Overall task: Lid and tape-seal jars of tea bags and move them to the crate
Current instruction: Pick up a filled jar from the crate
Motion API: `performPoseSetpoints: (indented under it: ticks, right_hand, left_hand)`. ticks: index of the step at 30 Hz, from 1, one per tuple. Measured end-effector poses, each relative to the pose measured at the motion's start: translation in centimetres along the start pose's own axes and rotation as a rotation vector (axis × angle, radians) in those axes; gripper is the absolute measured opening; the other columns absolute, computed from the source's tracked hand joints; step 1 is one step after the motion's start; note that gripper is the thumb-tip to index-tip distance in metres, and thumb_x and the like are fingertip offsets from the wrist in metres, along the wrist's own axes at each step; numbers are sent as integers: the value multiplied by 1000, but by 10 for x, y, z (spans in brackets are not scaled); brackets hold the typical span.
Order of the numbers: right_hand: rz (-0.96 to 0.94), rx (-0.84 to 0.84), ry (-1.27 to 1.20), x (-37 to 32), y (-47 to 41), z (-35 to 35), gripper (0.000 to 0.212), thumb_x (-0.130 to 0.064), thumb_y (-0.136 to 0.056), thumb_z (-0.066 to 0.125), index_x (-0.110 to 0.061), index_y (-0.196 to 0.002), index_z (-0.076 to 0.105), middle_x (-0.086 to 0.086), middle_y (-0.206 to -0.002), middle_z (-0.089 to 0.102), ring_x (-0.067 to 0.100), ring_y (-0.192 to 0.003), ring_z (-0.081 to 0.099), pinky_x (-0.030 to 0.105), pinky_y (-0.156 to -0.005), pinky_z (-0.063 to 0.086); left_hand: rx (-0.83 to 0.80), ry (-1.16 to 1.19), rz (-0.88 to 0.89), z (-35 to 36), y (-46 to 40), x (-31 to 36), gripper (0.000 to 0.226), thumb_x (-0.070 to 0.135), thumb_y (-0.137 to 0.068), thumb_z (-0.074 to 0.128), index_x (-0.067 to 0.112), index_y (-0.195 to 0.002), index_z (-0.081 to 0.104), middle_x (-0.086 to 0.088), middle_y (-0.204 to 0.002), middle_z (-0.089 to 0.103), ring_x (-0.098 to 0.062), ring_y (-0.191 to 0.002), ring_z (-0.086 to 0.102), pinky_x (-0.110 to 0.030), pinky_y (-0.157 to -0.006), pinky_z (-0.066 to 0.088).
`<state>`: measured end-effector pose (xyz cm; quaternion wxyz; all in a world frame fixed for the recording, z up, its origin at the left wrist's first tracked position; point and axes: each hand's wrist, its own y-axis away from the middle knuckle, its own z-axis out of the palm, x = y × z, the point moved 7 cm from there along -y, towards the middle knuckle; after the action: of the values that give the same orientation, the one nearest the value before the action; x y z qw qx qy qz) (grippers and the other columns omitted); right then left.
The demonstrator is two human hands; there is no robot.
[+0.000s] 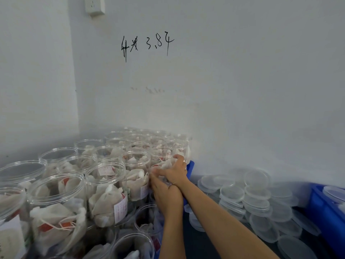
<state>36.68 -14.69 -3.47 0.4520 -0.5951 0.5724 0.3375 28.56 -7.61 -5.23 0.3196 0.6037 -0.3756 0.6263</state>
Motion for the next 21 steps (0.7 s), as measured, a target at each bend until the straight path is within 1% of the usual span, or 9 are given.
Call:
performPoseSetpoints:
  ticks: [4, 8, 10, 12, 14, 16, 18, 19, 21]
  right_hand:
    - [-15, 31, -58, -3, 0, -2, 87, -32, -69, 86, -21, -131, 26, 10, -138, 30, 31, -129, 32, 42, -108, 36]
    - [-60, -10, -241, -5, 6, -7, 79, -12, -69, 85, -23, -120, 26, 17, -131, 42, 35, -122, 47, 48, -100, 46]
    - [-67, -12, -271, -4, 12, -16, 77, -9, -71, 84, -23, -119, 25, 17, -127, 45, 31, -114, 53, 39, -94, 51]
    - [-86, 21, -323, -4, 19, -30, 77, -6, -72, 82, -20, -120, 24, 19, -125, 47, 27, -105, 57, 30, -83, 53]
    - [-117, 70, -393, -3, 29, -45, 75, 2, -73, 79, -17, -119, 23, 24, -126, 48, 28, -101, 60, 35, -83, 54]
    - [-107, 102, -429, 3, 45, -59, 71, 3, -75, 77, -17, -116, 24, 28, -126, 48, 33, -102, 60, 43, -84, 55]
    - [-99, 134, -487, 14, 62, -73, 71, 5, -75, 76, -18, -118, 25, 27, -122, 52, 35, -101, 63, 44, -80, 57]
    - [-105, 153, -517, 20, 72, -82, 72, 7, -75, 76, -17, -121, 25, 25, -118, 55, 34, -100, 65, 43, -78, 58]
    - [-100, 184, -515, 34, 95, -96, 77, 6, -73, 78, -18, -125, 26, 17, -113, 57, 27, -97, 67, 39, -78, 60]
  left_hand:
    - [-44, -29, -23, 3, 1, -2, 61, 23, -103, 36, 20, -157, 7, -8, -162, 12, -32, -143, 28, -48, -111, 28]
    - [-19, 16, -78, 5, 4, -5, 54, 30, -102, 34, 21, -153, 18, -7, -154, 23, -33, -131, 40, -45, -103, 35]
    - [-52, 22, -44, 10, 7, -5, 55, 28, -99, 41, 22, -151, 20, -6, -151, 21, -31, -127, 42, -42, -97, 40]
    - [-86, 13, 15, 15, 13, -4, 60, 24, -96, 50, 24, -149, 21, -7, -150, 18, -29, -128, 39, -37, -92, 39]
    - [-108, 4, 99, 20, 22, 1, 67, 18, -92, 59, 22, -149, 23, -9, -148, 19, -24, -128, 37, -35, -92, 39]
    - [-108, 79, 139, 23, 32, 4, 64, 15, -88, 63, 15, -144, 32, -12, -144, 29, -20, -121, 43, -36, -90, 44]
    - [-136, 178, 167, 28, 43, 5, 49, 13, -87, 62, 8, -132, 41, -17, -130, 48, -25, -109, 57, -38, -82, 54]
    - [-170, 180, 181, 32, 50, 4, 41, 14, -88, 61, 9, -125, 42, -16, -120, 55, -23, -99, 61, -34, -73, 55]
    - [-257, 120, 192, 41, 65, -4, 31, 22, -92, 58, 21, -113, 36, -8, -103, 61, -17, -81, 63, -25, -57, 49]
